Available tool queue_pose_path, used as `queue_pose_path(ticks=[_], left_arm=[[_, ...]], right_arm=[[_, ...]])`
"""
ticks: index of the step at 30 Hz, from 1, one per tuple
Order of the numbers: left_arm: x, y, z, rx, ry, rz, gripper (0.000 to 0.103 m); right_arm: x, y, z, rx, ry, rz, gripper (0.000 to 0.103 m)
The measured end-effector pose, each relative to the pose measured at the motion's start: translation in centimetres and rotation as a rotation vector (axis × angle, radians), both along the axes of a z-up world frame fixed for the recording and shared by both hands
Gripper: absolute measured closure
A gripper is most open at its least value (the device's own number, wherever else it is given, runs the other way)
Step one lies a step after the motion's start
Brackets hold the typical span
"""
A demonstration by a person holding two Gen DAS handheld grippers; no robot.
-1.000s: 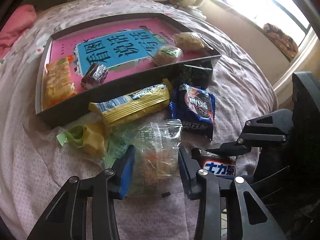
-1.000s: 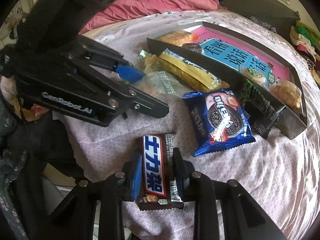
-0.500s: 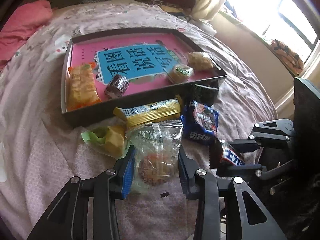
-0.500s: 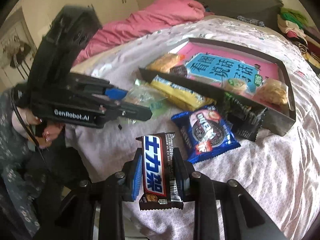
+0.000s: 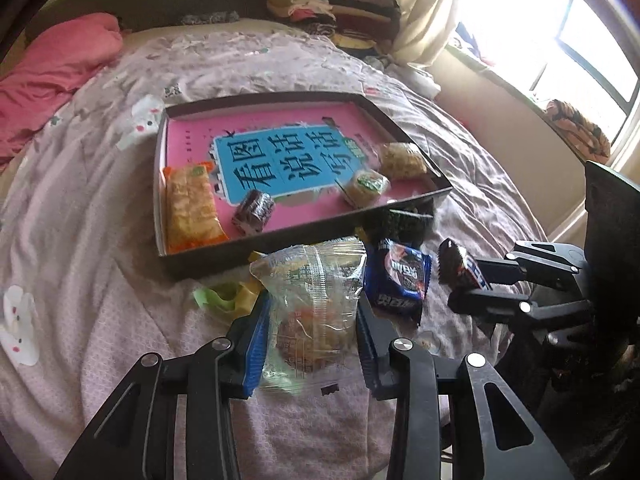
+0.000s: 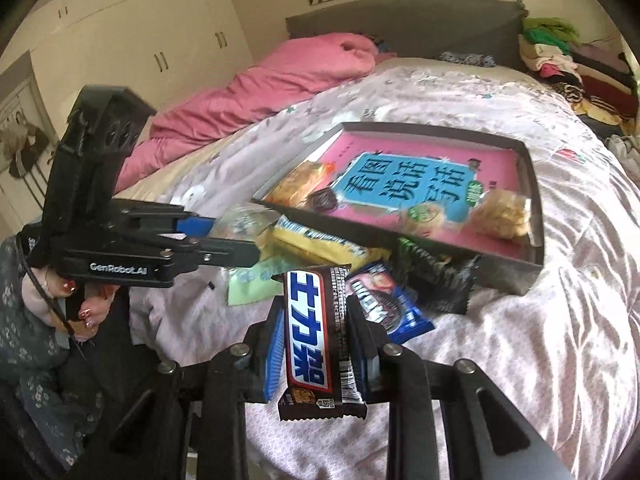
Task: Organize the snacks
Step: 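Carry the pastry bag and chocolate bar over the tray with both tools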
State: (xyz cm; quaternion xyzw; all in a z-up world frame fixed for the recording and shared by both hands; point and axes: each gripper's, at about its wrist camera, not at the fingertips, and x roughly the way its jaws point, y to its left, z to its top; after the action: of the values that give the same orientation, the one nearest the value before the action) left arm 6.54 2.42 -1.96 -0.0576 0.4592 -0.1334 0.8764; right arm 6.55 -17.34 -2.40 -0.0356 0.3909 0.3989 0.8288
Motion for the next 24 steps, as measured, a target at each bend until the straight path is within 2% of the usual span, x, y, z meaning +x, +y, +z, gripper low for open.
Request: queue_pose_path(ticks=[24], left_arm=[[0.5, 1.0, 2.6, -0.017, -0.055, 0.095, 0.063]], right_arm=[[2.8, -2.6, 1.6, 0.029, -0.042, -0.185, 0.074]])
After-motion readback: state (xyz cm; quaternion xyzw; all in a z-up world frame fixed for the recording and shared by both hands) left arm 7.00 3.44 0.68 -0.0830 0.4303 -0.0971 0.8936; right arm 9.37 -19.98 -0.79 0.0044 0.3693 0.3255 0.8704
